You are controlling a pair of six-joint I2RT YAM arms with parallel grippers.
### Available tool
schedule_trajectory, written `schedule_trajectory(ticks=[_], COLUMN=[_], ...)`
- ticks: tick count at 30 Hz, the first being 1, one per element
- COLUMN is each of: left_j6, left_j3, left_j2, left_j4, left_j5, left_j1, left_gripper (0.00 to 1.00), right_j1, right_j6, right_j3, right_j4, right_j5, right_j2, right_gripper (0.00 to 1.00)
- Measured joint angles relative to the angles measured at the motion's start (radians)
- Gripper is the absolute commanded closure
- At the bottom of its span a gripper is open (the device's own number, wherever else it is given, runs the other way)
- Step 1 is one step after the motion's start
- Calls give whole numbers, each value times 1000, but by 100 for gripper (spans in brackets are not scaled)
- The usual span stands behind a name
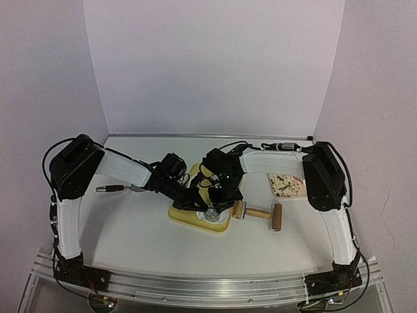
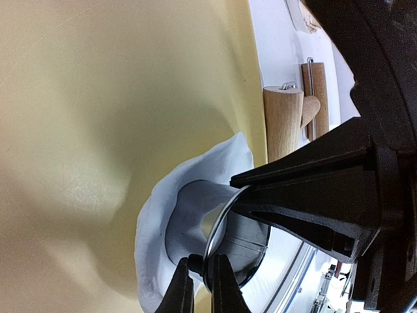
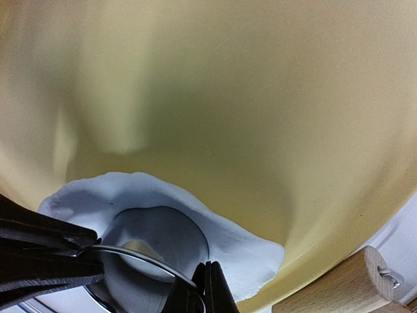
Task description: Roll out the dumpling wrappers from the dough
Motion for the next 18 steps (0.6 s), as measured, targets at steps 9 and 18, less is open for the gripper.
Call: schedule_trajectory(ticks=[9, 18], left_j6=[0, 3], left_j3=[40, 45], left_j2=[10, 13], left_j4=[-46, -52], left_j5=[-21, -20], left_j1=[-4, -4], left_gripper=[96, 95], right_j1=[-21, -26], right_j6=[0, 0], right_j3=[47, 39], right_j4=[-47, -42], right_j5=[-24, -42], right_j2=[26, 24], right_gripper=[100, 100])
